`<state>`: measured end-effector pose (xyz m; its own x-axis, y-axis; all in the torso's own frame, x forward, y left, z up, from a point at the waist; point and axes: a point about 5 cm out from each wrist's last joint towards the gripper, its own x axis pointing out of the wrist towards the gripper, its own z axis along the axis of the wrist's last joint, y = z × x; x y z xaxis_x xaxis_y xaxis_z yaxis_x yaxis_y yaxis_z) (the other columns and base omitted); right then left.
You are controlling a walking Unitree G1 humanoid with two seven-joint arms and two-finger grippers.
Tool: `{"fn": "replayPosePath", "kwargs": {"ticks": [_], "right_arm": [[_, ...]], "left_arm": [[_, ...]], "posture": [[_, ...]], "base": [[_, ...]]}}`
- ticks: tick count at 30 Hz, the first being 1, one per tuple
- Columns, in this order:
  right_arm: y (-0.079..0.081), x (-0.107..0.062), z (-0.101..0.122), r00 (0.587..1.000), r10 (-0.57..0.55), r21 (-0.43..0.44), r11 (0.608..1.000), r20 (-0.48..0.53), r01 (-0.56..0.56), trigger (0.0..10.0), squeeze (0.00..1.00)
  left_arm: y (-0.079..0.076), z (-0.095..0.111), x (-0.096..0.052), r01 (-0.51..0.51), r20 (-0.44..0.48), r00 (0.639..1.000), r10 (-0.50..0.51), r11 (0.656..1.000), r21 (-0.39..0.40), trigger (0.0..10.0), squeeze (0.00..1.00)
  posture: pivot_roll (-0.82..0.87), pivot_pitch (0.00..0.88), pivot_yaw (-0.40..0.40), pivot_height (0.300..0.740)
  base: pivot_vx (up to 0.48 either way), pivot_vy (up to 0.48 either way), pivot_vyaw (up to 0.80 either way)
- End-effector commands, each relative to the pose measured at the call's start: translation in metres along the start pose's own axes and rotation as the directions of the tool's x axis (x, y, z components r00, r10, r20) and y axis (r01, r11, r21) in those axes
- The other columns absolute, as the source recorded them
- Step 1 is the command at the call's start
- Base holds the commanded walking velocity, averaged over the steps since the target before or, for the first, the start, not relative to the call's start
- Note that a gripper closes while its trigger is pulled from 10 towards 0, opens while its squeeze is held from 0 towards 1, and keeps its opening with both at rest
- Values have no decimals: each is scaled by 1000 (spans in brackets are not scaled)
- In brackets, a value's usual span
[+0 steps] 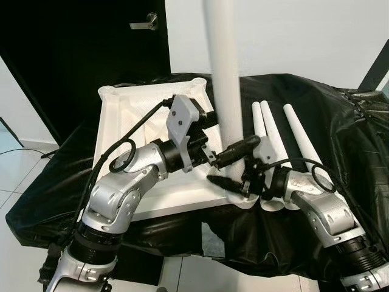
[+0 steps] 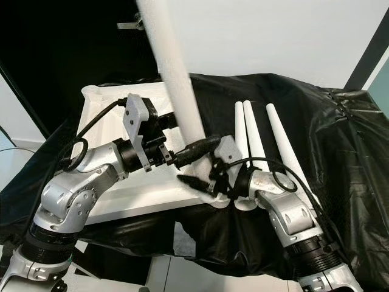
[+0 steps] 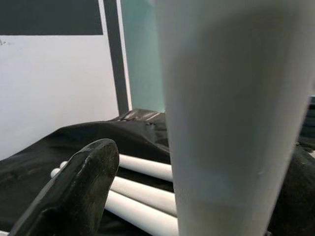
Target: Building children table
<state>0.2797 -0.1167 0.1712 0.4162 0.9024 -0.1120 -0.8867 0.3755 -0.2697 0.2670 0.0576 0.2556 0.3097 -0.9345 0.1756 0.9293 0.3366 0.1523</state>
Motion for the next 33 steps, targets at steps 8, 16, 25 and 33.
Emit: {"fn": "replayPosePath", "kwargs": {"ticks": [8,16,25,33], "right_arm": [[-5,-2,2,999,37,-35,999,-23,-37,10000,0],[-8,-1,3,999,28,-43,999,-19,-29,10000,0],[-13,0,6,998,-63,-37,997,20,64,10000,792],[-16,5,8,985,-169,-9,986,47,169,10000,894]], "left_arm": [[-4,13,-3,208,25,978,-207,975,-81,0,0],[-2,14,-3,200,36,980,-198,976,-90,0,0],[-3,15,3,119,3,993,-119,990,-70,10000,0],[2,15,9,-3,-12,1000,2,999,-53,10000,0]], "posture": [[45,0,0,740],[45,0,1,740],[45,0,0,740],[46,0,-2,740]], "base": [[0,0,0],[0,0,0],[0,0,0],[0,0,0]]}}
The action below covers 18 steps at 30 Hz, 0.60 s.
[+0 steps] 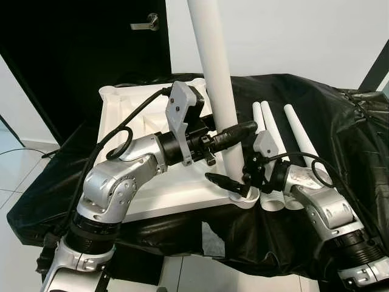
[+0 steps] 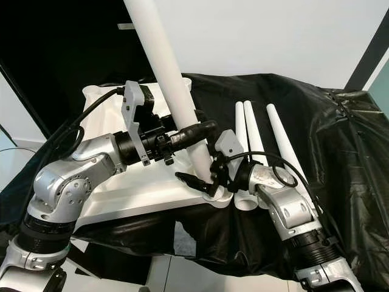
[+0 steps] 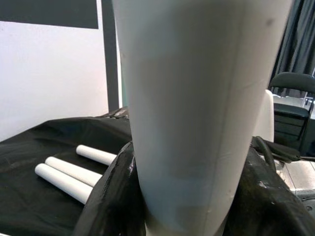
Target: Building children table
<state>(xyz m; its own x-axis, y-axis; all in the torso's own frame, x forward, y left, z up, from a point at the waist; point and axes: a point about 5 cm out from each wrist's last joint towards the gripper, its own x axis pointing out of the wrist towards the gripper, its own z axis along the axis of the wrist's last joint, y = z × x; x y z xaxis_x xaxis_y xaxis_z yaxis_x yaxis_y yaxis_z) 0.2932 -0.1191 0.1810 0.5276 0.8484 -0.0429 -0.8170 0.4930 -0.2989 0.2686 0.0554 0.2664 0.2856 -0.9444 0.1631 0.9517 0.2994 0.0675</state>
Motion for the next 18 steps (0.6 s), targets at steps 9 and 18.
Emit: {"fn": "replayPosePath", "kwargs": {"ticks": [9,18], "right_arm": [[2,19,-2,967,-254,-35,967,8,254,10000,0],[-6,28,-10,892,-451,-19,892,-39,451,10000,0]], "left_arm": [[21,2,18,-251,-16,968,252,967,32,10000,0],[25,13,40,-328,23,944,328,944,13,10000,0]], "posture": [[47,0,8,740],[43,0,17,740]], "base": [[0,0,0],[0,0,0]]}}
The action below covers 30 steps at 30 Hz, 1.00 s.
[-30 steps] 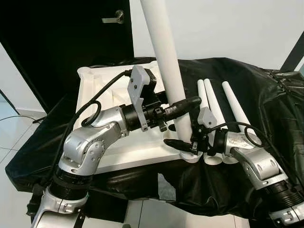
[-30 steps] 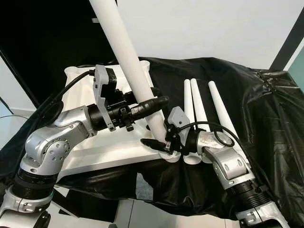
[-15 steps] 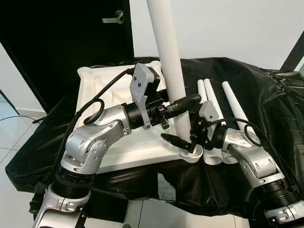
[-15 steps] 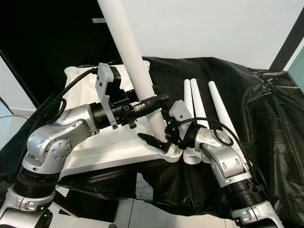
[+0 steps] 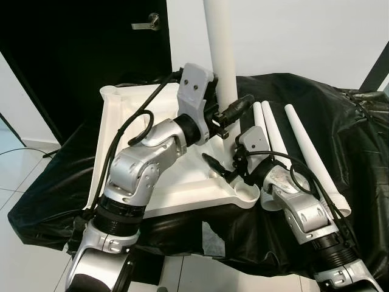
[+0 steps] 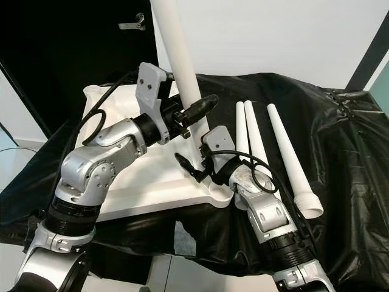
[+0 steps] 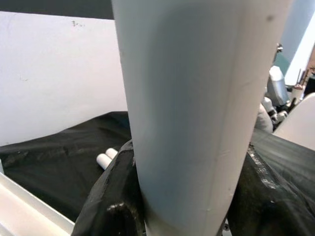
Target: Building children table
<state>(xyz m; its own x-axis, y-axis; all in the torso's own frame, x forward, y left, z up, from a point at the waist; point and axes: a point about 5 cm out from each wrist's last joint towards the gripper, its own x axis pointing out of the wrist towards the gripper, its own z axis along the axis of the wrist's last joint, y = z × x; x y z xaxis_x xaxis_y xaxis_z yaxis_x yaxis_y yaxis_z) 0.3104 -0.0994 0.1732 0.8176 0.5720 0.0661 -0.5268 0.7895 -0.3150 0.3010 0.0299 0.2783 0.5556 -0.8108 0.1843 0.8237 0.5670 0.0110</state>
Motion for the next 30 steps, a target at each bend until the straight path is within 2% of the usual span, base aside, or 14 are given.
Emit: {"fn": "replayPosePath", "kwargs": {"ticks": [1,4,9,11,16,18,20,21,22,24,25,27,28,30], "right_arm": [[-3,3,-2,998,-50,7,999,-23,50,10000,0],[-10,8,-4,987,-153,-1,988,-39,153,10000,0],[-12,10,-2,983,-179,-19,984,-30,178,10000,0],[-12,12,0,982,-188,-37,982,-17,188,9216,0],[-13,13,4,980,-200,-50,979,-2,199,8902,0],[-13,14,7,978,-206,-49,977,9,207,7686,0],[-13,14,7,978,-206,-49,977,9,207,7686,0],[-13,15,9,979,-205,-49,977,17,206,4902,0],[-12,15,10,979,-205,-45,978,19,206,4078,0],[-12,15,10,979,-205,-45,978,19,206,4078,0],[-12,15,10,979,-202,-53,978,21,203,745,0],[-12,15,10,979,-202,-53,978,21,203,745,0],[-11,15,9,980,-197,-64,978,19,197,0,0],[-10,15,8,981,-195,-66,978,16,196,0,0]], "left_arm": [[-1,8,5,-31,15,999,31,999,18,10000,0],[-7,13,11,-33,36,999,33,999,5,10000,0],[-10,15,14,-26,43,999,26,1000,-1,10000,0],[-12,15,16,-23,44,999,22,1000,3,10000,0],[-13,15,18,-24,42,999,24,1000,3,10000,0],[-14,15,19,-26,41,999,26,1000,1,10000,0],[-14,15,19,-26,41,999,26,1000,1,10000,0],[-14,15,19,-25,40,999,25,1000,0,10000,0],[-15,15,20,-24,39,999,24,1000,-2,10000,0],[-15,15,20,-24,39,999,24,1000,-2,10000,0],[-16,15,20,-23,39,999,23,1000,-1,10000,0],[-16,15,20,-23,39,999,23,1000,-1,10000,0],[-16,14,21,-21,39,999,21,1000,0,10000,0],[-17,14,21,-18,38,999,18,1000,1,10000,0]], "posture": [[43,0,17,740],[44,0,19,740],[44,0,19,740],[44,0,21,740],[43,0,21,740],[43,0,21,740],[43,0,21,740],[43,0,21,740],[43,0,21,740],[43,0,21,740],[43,0,20,740],[43,0,20,740],[42,0,21,740],[43,0,21,740]], "base": [[0,0,0],[0,0,0],[0,0,0],[0,0,0],[0,0,0],[0,0,0],[0,0,0],[0,0,0],[0,0,0],[0,0,0],[0,0,0],[0,0,0],[0,0,0],[0,0,0]]}}
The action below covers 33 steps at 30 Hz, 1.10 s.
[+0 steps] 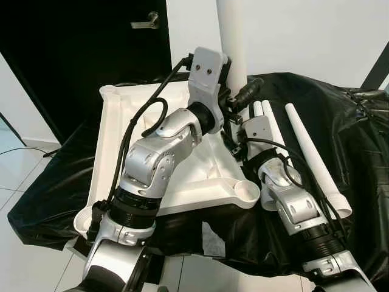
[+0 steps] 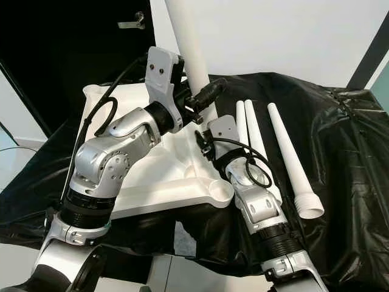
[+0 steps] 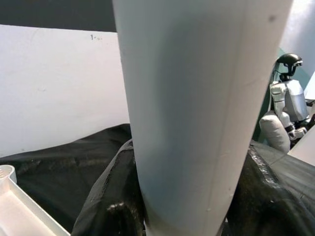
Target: Building children table
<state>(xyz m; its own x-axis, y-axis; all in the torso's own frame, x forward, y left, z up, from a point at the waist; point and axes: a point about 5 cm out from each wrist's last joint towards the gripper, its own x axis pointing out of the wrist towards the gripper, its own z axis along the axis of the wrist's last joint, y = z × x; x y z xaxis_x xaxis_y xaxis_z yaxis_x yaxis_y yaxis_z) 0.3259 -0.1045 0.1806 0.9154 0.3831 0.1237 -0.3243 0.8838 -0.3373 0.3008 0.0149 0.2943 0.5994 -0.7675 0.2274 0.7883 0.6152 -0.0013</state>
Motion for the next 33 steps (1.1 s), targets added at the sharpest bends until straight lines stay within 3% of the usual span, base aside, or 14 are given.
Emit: {"fn": "replayPosePath", "kwargs": {"ticks": [1,4,5,6,8,9,11,12,13,21,25,28,33], "right_arm": [[5,3,5,999,23,-19,1000,25,-23,0,0],[5,3,3,1000,14,14,1000,17,-14,0,0],[4,3,3,1000,3,41,999,13,-4,0,0],[3,3,2,1000,-11,78,997,8,11,4471,0],[3,3,2,1000,-11,78,997,8,11,4471,0],[2,2,2,1000,-24,104,994,3,24,10000,0],[0,3,2,999,-38,130,991,-3,38,10000,0],[-1,3,1,999,-46,143,989,-7,46,10000,0],[-2,3,0,998,-62,170,983,-14,63,10000,0],[-10,2,-1,991,-133,241,961,-31,137,10000,0],[-9,-3,-1,991,-134,252,958,-26,136,10000,0],[-8,-4,0,991,-133,255,958,-25,135,10000,0],[1,-12,-1,994,-106,262,959,-17,107,10000,0]], "left_arm": [[-10,0,5,55,0,999,-55,998,9,10000,0],[-12,0,4,87,13,996,-87,996,9,10000,0],[-13,0,3,100,27,995,-100,995,-7,10000,706],[-13,0,2,113,33,993,-112,993,-27,10000,1000],[-13,0,2,113,33,993,-112,993,-27,10000,1000],[-12,0,1,113,37,993,-112,993,-34,10000,1000],[-10,1,0,93,40,995,-92,995,-21,10000,1000],[-8,1,-1,78,41,996,-77,997,-21,10000,337],[-6,2,-2,65,56,996,-64,998,-20,10000,0],[5,7,-15,50,115,992,-41,996,-74,10000,0],[16,-4,-31,13,80,997,-8,998,-65,10000,0],[17,-6,-33,8,72,997,-3,998,-64,10000,0],[24,-27,-53,-26,-12,1000,25,999,-43,10000,0]], "posture": [[43,0,20,740],[44,0,20,740],[44,0,20,740],[43,0,21,740],[43,0,21,740],[43,0,21,740],[45,0,20,740],[45,0,20,740],[47,0,20,740],[48,0,20,740],[50,0,18,740],[51,0,17,740],[49,0,14,740]], "base": [[0,0,0],[0,0,0],[0,0,0],[0,0,0],[0,0,0],[0,0,0],[0,0,0],[0,0,0],[0,0,0],[0,0,0],[0,0,0],[0,0,0],[0,0,0]]}}
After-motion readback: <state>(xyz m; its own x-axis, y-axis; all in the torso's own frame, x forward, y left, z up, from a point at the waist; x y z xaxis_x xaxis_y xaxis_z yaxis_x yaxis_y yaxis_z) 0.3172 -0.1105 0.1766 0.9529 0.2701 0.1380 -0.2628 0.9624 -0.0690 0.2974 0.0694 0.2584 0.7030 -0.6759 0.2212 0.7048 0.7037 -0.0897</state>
